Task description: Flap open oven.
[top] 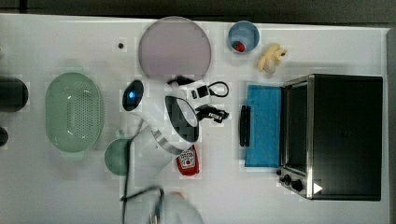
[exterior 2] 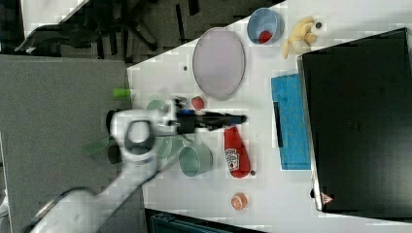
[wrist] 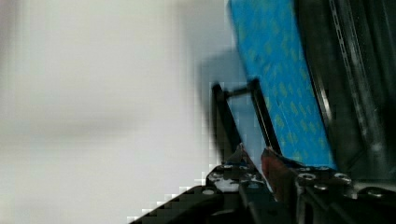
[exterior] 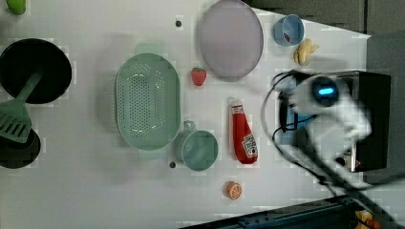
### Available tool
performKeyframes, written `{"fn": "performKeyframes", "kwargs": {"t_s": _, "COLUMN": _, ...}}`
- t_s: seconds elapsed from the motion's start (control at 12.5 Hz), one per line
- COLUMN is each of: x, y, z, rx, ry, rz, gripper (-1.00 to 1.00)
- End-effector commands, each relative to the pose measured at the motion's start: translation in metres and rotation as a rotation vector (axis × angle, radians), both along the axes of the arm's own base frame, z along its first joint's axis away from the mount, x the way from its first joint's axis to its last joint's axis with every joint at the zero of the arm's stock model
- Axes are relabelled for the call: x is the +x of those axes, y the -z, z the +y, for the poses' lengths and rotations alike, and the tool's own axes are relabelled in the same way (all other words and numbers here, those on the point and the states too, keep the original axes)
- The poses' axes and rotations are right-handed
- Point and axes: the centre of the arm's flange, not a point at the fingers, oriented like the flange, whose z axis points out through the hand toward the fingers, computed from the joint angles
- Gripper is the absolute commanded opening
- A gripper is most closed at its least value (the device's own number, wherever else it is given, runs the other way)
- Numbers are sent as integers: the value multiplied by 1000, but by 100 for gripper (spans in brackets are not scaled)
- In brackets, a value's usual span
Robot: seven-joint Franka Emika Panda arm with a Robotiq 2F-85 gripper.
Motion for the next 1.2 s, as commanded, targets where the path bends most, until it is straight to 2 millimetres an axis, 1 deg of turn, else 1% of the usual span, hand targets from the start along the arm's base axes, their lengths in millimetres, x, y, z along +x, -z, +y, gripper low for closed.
{"fn": "performKeyframes", "kwargs": {"t_s": 0.08, "x": 17, "y": -146, "z": -43, "rx": 210, "ry": 300, "rz": -278, "gripper": -65}}
{"fn": "performKeyframes", "kwargs": {"t_s": 0.24, "x": 3, "y": -206, "z": -60, "rx": 384, "ry": 468, "rz": -334, "gripper": -65}}
{"fn": "performKeyframes", "kwargs": {"t_s": 0.4, "x": -17, "y": -254, "z": -72, "rx": 533, "ry": 590, "rz": -344, "gripper": -65}}
{"fn": "performKeyframes", "kwargs": {"t_s": 0.56, "x": -33, "y": -294, "z": -79, "rx": 579, "ry": 610, "rz": -360, "gripper": -65}}
{"fn": "performKeyframes", "kwargs": {"t_s": 0.64, "x": -41, "y": -307, "z": -80, "rx": 590, "ry": 606, "rz": -369, "gripper": -65}}
{"fn": "performKeyframes", "kwargs": {"t_s": 0.72, "x": -47, "y": -315, "z": -80, "rx": 596, "ry": 604, "rz": -368, "gripper": -65}}
{"fn": "performKeyframes", "kwargs": {"t_s": 0.8, "x": -50, "y": -319, "z": -79, "rx": 597, "ry": 605, "rz": -362, "gripper": -65}}
{"fn": "performKeyframes", "kwargs": {"t_s": 1.2, "x": -54, "y": -316, "z": -80, "rx": 589, "ry": 613, "rz": -337, "gripper": -65}}
